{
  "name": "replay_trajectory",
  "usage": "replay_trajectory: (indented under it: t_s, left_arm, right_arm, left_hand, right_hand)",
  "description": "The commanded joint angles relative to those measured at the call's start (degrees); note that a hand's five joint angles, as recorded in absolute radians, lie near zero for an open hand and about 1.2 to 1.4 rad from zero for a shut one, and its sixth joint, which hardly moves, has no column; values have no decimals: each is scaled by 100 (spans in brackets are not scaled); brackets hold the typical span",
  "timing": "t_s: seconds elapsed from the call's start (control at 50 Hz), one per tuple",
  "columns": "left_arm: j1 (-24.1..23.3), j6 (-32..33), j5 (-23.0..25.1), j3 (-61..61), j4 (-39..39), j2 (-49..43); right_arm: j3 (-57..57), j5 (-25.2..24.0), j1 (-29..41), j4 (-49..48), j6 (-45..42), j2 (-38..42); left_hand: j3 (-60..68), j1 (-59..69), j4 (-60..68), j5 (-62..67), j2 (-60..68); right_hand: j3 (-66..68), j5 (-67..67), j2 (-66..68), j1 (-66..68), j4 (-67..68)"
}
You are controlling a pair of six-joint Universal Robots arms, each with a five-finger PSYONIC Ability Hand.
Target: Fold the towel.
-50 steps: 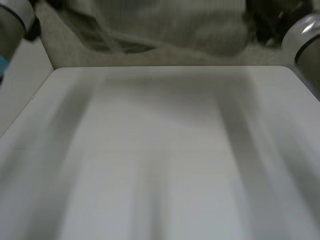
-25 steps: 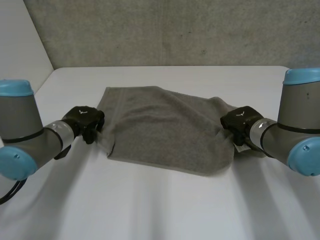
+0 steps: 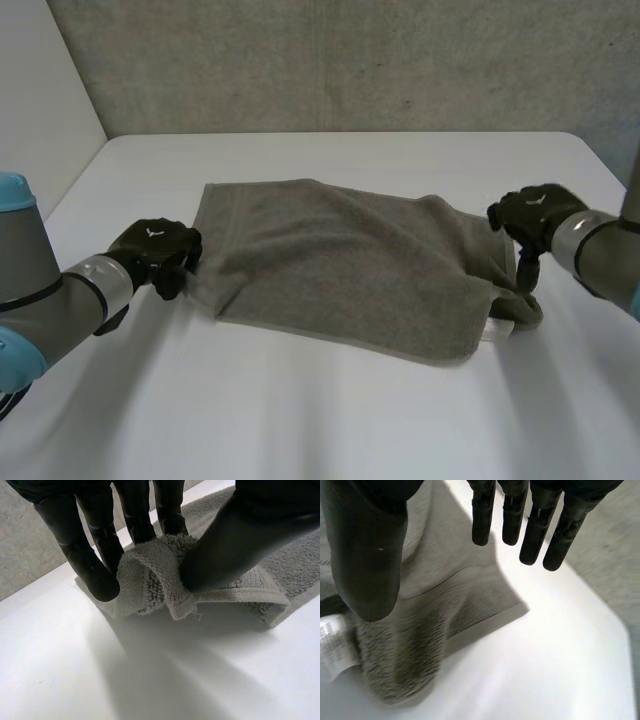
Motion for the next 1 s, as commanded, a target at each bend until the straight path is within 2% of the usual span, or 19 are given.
replay_trajectory:
  t_s: [0.02, 0.06, 0.1, 0.18, 0.24, 0.34, 0.44, 0.56, 0.66, 0.78, 1.0]
  left_arm:
    - [107, 0, -12, 79, 80, 3]
    - [143, 0, -29, 88, 98, 3]
    - [221, 0, -38, 106, 98, 3]
    - [239, 0, -38, 106, 98, 3]
    - [239, 0, -38, 71, 98, 3]
    - [231, -9, -38, 62, 98, 3]
    - [204, -9, -29, 53, 98, 3]
    - [160, -9, -29, 27, 98, 3]
    - [187, -9, -29, 44, 107, 3]
    - [248, -9, -29, 70, 107, 3]
    - [239, -9, -29, 53, 107, -5]
  right_arm:
    - [490, -49, -295, -315, -12, -585]
    - [641, -93, -357, -359, -12, -700]
    - [1026, -320, -454, -429, -38, -1015]
    - [1502, -655, -603, -368, -179, -1359]
    - [2282, -1050, -857, -211, -687, -1858]
    - [2986, -1200, -1183, 35, -1162, -2237]
    - [3418, -1367, -1227, 203, -1374, -2291]
    - [3629, -1587, -1227, 142, -1391, -2141]
    - [3471, -1859, -1166, -305, -1312, -1483]
    - [3077, -1842, -1114, -1175, -971, -1123]
    - [2145, -1816, -709, -1721, -592, -261]
  left_hand:
    - [-877, -181, -715, -1474, -515]
    - [-877, -181, -715, -1474, -515]
    - [-877, -181, -715, -1474, -515]
    - [-877, -181, -715, -1474, -515]
    - [-877, -181, -715, -1474, -515]
    - [-877, -181, -715, -1474, -515]
    - [-877, -181, -715, -1474, -515]
    - [-877, -181, -715, -1474, -515]
    - [-877, -181, -715, -1474, -515]
    - [-877, -181, -715, -1474, -515]
    - [-877, -181, -715, -1474, -515]
  right_hand:
    - [-251, -6, -283, -285, -197]
    - [-116, 129, -148, -150, -62]
    - [553, 798, 521, 519, 607]
    - [893, 1139, 861, 860, 947]
    - [1512, 1758, 1480, 1479, 1566]
    - [1667, 1913, 1635, 1633, 1721]
    - [1650, 1896, 1618, 1616, 1704]
    - [1482, 1727, 1450, 1448, 1536]
    - [945, 1191, 913, 912, 999]
    - [290, 535, 258, 256, 344]
    - [153, 398, 121, 119, 207]
